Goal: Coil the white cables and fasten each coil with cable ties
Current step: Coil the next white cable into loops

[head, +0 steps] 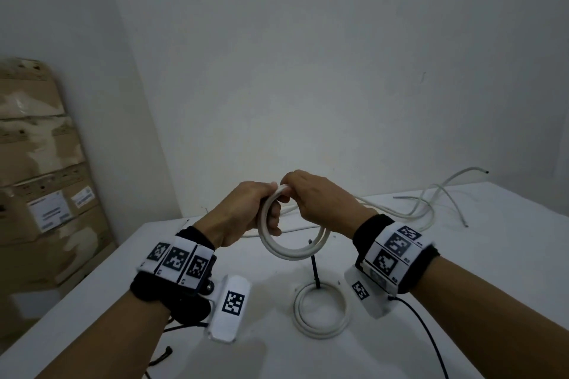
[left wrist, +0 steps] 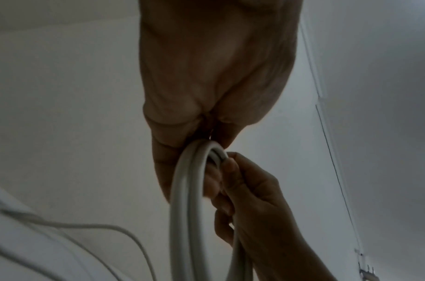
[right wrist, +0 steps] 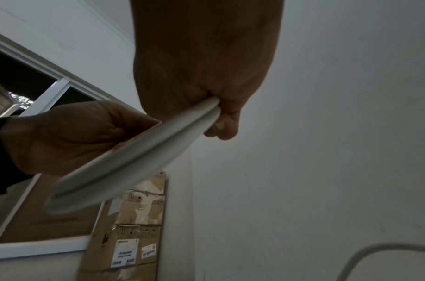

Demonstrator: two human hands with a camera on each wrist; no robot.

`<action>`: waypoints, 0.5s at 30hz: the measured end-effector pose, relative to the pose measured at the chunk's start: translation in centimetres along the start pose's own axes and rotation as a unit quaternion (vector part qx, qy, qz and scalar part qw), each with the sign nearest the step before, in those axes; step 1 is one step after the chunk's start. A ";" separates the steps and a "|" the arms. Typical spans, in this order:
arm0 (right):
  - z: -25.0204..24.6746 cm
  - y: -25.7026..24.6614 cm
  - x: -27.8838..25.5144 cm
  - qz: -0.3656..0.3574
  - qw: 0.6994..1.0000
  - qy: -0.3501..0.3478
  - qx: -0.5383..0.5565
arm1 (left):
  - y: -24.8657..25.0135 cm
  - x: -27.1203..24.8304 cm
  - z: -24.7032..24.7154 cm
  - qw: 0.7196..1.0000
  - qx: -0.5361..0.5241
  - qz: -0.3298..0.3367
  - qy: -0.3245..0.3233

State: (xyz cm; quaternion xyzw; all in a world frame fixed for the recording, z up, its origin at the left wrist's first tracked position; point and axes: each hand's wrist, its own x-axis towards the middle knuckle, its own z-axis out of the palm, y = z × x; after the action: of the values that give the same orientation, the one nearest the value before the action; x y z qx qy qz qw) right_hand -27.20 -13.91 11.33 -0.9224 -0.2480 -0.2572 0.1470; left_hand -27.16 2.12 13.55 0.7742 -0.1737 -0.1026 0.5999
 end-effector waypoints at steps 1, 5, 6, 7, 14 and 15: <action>0.1 -0.3 0.1 -0.003 1.000 -0.007 0.002 | 0.1 -0.2 -0.4 1.000 0.017 -0.002 0.004; 0.7 -2.2 1.3 -0.027 0.999 -0.020 -0.003 | 0.4 -1.3 -2.3 0.998 0.045 -0.037 0.019; 1.0 -2.7 1.6 -0.032 0.999 -0.024 -0.003 | 0.4 -1.6 -2.9 0.998 0.031 -0.044 0.011; 1.3 -3.2 1.9 -0.037 0.999 -0.028 -0.001 | 0.3 -2.0 -3.5 0.999 0.018 -0.051 -0.001; 4.8 -6.9 3.6 -0.082 0.996 -0.032 0.027 | -1.2 -5.0 -7.1 0.989 0.109 -0.095 0.010; 5.3 -7.6 3.8 -0.082 0.995 -0.032 0.047 | -1.4 -5.5 -7.7 0.988 0.121 -0.099 0.016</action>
State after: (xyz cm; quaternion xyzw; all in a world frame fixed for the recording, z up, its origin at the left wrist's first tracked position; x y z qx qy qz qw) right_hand -26.33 -4.00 10.13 -0.8989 -0.3390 -0.2266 0.1606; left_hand -29.14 11.45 13.88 0.8560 -0.0979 -0.1273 0.4914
